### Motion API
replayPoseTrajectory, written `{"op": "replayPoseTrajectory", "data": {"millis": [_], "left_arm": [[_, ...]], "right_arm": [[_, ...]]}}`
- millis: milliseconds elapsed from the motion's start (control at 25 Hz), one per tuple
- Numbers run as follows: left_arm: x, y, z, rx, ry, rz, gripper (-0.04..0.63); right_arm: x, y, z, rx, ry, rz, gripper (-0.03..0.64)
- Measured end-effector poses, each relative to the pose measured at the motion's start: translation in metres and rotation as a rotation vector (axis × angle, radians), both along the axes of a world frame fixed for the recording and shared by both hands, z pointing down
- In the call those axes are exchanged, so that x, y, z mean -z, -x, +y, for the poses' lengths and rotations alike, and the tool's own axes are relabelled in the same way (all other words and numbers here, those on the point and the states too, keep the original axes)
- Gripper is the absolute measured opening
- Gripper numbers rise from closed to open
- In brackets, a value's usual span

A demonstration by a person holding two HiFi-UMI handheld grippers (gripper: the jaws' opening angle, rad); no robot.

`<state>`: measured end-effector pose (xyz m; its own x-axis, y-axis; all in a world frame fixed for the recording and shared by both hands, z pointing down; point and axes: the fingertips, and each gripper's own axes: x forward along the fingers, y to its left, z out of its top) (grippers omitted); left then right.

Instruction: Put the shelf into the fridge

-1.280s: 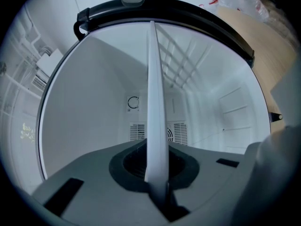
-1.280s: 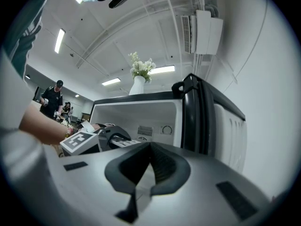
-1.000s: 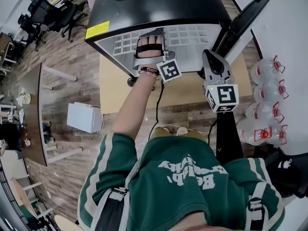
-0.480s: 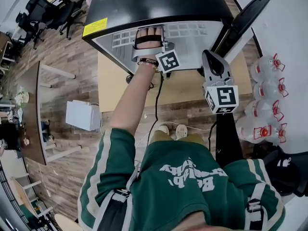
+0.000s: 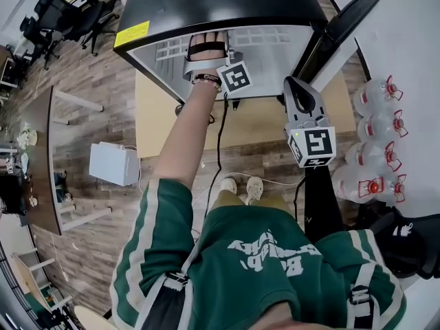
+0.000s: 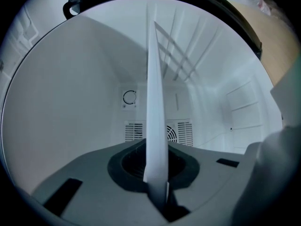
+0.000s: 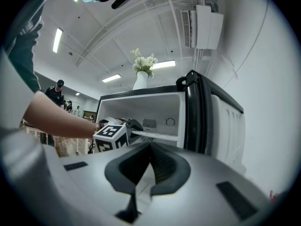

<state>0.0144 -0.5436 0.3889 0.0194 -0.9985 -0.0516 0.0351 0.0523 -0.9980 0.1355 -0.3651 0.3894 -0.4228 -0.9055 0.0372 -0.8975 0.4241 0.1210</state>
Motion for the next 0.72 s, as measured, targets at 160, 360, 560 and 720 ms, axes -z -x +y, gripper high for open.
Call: {"op": "replayPoseTrajectory", "data": {"millis": [160,360,560,720], "left_arm": [[-0.001,-0.001,0.0,0.012,0.004,0.001,0.132],[-0.015,-0.003,0.017,-0.017,0.021,-0.003,0.195],[-0.019,0.005,0.042,0.003,0.031,0.042,0.216],[-0.013,0.01,0.069,-0.001,0.072,0.14,0.212]], "right_arm": [[0.0,0.0,0.009,0.007,-0.001,0.003,0.003],[0.007,0.004,0.02,0.029,-0.007,-0.002,0.003],[0.004,0.002,0.025,0.039,-0.008,0.0,0.003],[0.004,0.002,0.027,0.037,-0.025,0.01,0.003]]}}
